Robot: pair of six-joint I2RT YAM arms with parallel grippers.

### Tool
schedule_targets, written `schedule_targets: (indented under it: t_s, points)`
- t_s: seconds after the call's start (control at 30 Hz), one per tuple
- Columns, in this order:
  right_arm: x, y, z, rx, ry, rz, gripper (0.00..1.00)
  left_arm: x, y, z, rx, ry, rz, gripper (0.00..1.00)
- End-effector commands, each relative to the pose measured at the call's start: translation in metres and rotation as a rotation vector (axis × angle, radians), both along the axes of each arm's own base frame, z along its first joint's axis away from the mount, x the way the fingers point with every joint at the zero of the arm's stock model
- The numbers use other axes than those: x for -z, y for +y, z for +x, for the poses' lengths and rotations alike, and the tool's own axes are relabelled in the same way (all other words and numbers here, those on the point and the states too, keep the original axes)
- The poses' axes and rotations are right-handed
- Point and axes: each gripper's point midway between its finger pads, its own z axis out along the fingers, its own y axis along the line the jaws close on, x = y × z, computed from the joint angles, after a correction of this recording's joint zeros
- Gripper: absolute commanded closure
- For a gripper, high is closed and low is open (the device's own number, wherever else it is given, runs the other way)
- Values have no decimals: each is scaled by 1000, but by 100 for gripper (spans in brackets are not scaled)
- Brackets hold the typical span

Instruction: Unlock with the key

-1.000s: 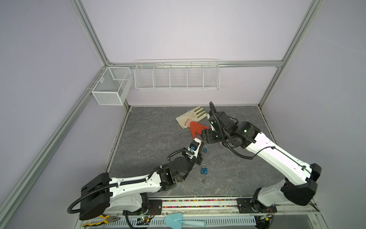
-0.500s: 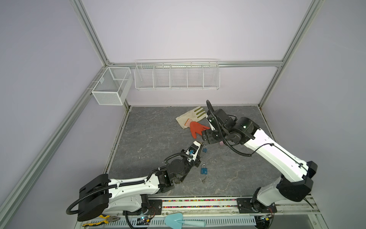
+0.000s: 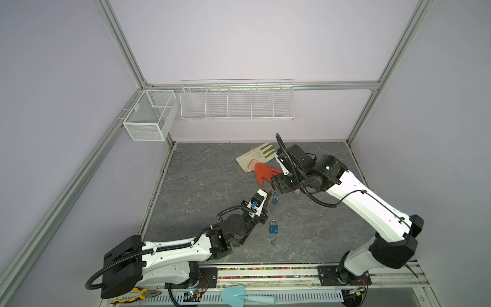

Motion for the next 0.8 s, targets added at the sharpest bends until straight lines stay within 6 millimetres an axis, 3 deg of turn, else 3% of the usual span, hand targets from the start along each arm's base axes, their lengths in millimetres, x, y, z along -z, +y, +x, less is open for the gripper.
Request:
schedule_targets:
  t_s: [0.0, 0.3, 0.6, 0.77]
  points:
    - [-7, -2, -12, -33, 13, 58, 12, -9, 6, -1, -11, -5, -62, 100]
    - [-19, -15, -15, -28, -46, 64, 12, -11, 6, 2, -26, 5, -62, 100]
    - [-33, 5, -28, -147, -75, 160, 12, -15, 5, 2, -24, 16, -76, 100]
    - [-29, 11, -27, -162, -72, 149, 12, -18, 4, 2, -22, 17, -82, 100]
